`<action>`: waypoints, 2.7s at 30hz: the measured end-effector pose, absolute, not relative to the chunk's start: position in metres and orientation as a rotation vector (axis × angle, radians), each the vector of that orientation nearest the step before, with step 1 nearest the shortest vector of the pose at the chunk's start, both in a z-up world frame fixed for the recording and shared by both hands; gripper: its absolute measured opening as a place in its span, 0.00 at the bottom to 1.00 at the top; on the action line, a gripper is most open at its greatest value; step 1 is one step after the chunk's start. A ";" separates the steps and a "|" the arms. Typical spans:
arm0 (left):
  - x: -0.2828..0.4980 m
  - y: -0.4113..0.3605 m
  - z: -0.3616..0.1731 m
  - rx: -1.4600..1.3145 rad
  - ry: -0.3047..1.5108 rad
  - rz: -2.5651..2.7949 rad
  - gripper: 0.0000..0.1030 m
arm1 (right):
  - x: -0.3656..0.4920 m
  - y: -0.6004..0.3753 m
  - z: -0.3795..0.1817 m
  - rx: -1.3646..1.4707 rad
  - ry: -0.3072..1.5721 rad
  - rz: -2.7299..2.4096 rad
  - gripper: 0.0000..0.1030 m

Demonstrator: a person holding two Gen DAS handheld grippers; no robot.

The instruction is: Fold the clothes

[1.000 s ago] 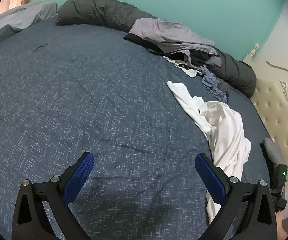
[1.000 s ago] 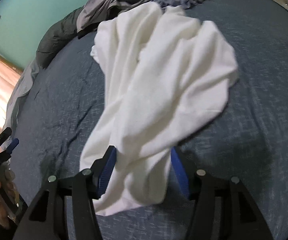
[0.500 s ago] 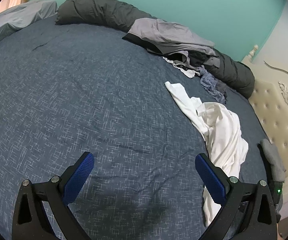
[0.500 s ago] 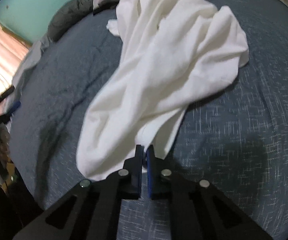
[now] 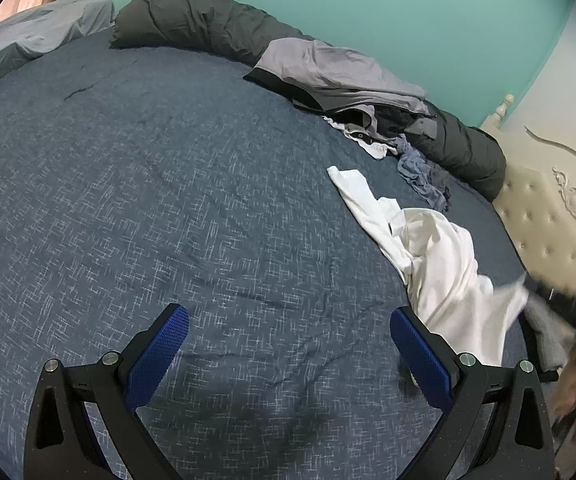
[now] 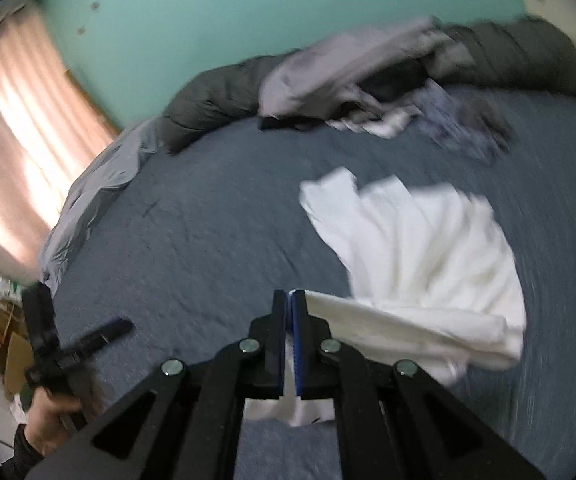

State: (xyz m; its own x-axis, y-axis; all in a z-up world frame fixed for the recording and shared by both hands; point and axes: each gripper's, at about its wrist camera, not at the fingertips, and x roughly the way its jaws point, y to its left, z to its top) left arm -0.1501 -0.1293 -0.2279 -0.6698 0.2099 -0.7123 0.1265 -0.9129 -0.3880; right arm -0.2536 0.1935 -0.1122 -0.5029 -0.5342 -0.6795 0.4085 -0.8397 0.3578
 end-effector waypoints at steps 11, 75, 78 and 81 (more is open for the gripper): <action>-0.155 -0.147 -0.233 -1.277 -0.689 2.763 1.00 | -0.293 0.073 -0.058 1.004 -0.016 -2.152 0.02; -0.190 -0.105 -0.276 -1.495 -0.540 2.798 1.00 | -0.223 0.265 -0.270 1.146 -0.404 -2.411 0.58; -0.197 -0.097 -0.272 -1.485 -0.475 2.803 1.00 | -0.221 0.268 -0.274 1.122 -0.431 -2.401 0.58; -0.206 -0.092 -0.274 -1.500 -0.433 2.783 1.00 | -0.222 0.272 -0.277 1.111 -0.444 -2.403 0.58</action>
